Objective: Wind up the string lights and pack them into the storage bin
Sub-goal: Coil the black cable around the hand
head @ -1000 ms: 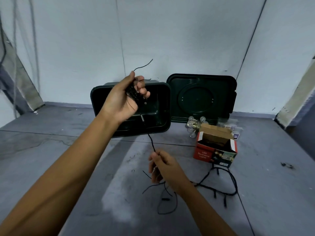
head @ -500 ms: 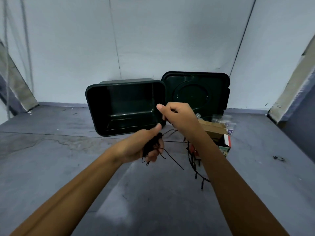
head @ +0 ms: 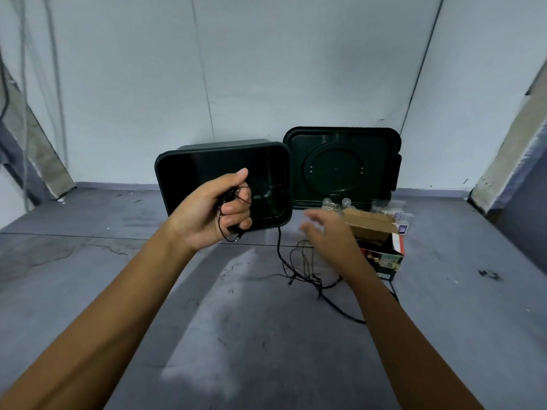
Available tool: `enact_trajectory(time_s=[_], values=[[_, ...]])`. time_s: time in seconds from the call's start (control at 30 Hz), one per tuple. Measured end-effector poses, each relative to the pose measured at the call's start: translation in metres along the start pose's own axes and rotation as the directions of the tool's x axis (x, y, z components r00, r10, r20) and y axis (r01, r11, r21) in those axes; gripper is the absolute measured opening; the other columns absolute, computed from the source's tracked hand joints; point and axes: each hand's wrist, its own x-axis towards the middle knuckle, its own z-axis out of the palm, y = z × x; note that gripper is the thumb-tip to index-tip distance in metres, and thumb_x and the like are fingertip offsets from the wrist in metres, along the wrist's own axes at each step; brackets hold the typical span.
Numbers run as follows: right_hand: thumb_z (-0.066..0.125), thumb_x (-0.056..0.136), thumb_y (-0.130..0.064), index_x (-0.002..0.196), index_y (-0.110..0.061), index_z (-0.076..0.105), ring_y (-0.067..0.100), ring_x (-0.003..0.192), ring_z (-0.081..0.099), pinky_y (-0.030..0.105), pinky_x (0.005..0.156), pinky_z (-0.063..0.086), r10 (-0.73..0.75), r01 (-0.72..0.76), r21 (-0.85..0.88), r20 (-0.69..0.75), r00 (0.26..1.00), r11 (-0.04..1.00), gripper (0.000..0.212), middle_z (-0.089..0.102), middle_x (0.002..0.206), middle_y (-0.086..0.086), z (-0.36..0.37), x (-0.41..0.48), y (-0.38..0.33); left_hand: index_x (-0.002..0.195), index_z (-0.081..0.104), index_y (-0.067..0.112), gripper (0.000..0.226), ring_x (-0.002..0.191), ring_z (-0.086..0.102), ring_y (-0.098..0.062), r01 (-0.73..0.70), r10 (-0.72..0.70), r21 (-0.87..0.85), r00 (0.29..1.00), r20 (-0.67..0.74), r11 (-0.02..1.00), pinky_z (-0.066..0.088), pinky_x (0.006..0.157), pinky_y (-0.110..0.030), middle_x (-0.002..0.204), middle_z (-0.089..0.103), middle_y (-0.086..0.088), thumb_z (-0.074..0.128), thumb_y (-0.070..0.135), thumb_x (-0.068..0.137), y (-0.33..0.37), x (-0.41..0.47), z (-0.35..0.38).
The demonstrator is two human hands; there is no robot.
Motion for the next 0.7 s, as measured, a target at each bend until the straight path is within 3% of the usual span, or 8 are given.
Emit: enact_trajectory(time_s=[0.07,0.13,0.2,0.3,0.37,0.5,0.6,0.7], values=[[0.045,0.097,-0.021,0.125,-0.018,0.056,0.013,0.118,0.05,0.024,0.098,0.04,-0.1,0.134,0.194,-0.176,0.979,0.972,0.031,0.056,0.127,0.005,-0.009,-0.003,-0.025,0.047,0.058,0.015,0.034,0.025,0.033,-0.004,0.035,-0.036,0.036,0.999,0.03,0.999,0.042,0.042,-0.019,0.032,0.035,0.008,0.052,0.034,0.075,-0.003,0.0,0.005],[0.038,0.099,-0.026,0.114,-0.029,0.058,0.014,0.11,0.058,0.029,0.094,0.046,-0.113,0.111,0.544,-0.03,0.993,0.832,0.025,0.063,0.118,0.004,-0.008,-0.014,-0.048,0.048,0.059,0.015,0.039,0.026,0.033,-0.004,0.036,-0.038,0.03,0.998,0.053,0.999,0.043,0.042,-0.02,0.033,0.036,0.008,0.047,0.033,0.08,-0.003,0.002,0.012],[0.034,0.099,-0.031,0.107,-0.023,0.057,0.017,0.082,0.066,0.031,0.072,0.053,-0.128,-0.029,0.722,0.162,0.979,0.692,0.026,0.068,0.09,0.004,0.006,-0.029,-0.056,0.049,0.06,0.015,0.043,0.027,0.034,-0.004,-0.006,0.008,-0.038,0.999,0.044,0.999,0.044,0.042,-0.02,0.033,0.037,0.008,0.042,0.032,0.084,0.002,0.004,0.018],[0.038,0.098,-0.027,0.095,-0.015,0.053,0.013,0.057,0.053,0.026,0.056,0.048,-0.134,0.013,0.62,0.149,0.98,0.784,0.019,0.054,0.063,-0.002,0.033,-0.049,-0.042,0.052,0.063,0.015,0.041,0.032,0.041,-0.003,-0.103,0.096,-0.167,0.994,-0.047,0.981,0.046,0.045,-0.018,0.039,0.044,0.008,0.043,0.034,0.083,0.014,0.009,0.019],[0.039,0.098,-0.024,0.089,-0.018,0.052,0.01,0.056,0.05,0.024,0.057,0.046,-0.09,0.007,0.581,0.114,0.989,0.814,0.018,0.051,0.061,-0.003,0.043,-0.058,-0.026,0.057,0.066,0.015,0.041,0.04,0.052,-0.003,-0.211,0.185,-0.25,0.975,-0.123,0.945,0.05,0.051,-0.018,0.047,0.055,0.008,0.044,0.034,0.085,0.021,0.012,0.012],[0.036,0.099,-0.03,0.092,-0.028,0.059,0.008,0.053,0.046,0.019,0.05,0.039,-0.033,-0.108,0.528,0.25,0.968,0.843,0.024,0.049,0.063,-0.003,0.042,-0.073,-0.008,0.063,0.071,0.014,0.053,0.063,0.067,-0.006,-0.387,0.327,-0.358,0.919,-0.219,0.85,0.053,0.069,-0.02,0.069,0.07,0.006,0.034,0.033,0.097,0.029,0.021,-0.01],[0.04,0.098,-0.031,0.086,-0.028,0.061,0.006,0.05,0.037,0.017,0.048,0.031,-0.187,0.094,0.296,0.304,0.934,0.951,0.024,0.041,0.055,-0.009,0.029,-0.075,-0.02,0.082,0.069,0.01,0.051,0.077,0.07,-0.011,-0.345,0.288,-0.28,0.931,-0.225,0.896,0.055,0.073,-0.022,0.081,0.073,-0.001,0.027,0.035,0.1,0.011,0.033,-0.018],[0.041,0.098,-0.03,0.081,-0.026,0.058,0.004,0.05,0.04,0.014,0.048,0.033,-0.337,0.275,0.218,0.343,0.877,0.936,0.024,0.044,0.058,-0.01,0.004,-0.063,-0.054,0.097,0.059,0.006,0.044,0.079,0.071,-0.015,-0.205,0.152,-0.199,0.956,-0.252,0.958,0.056,0.072,-0.024,0.085,0.074,-0.005,0.025,0.034,0.1,-0.02,0.04,-0.02]])
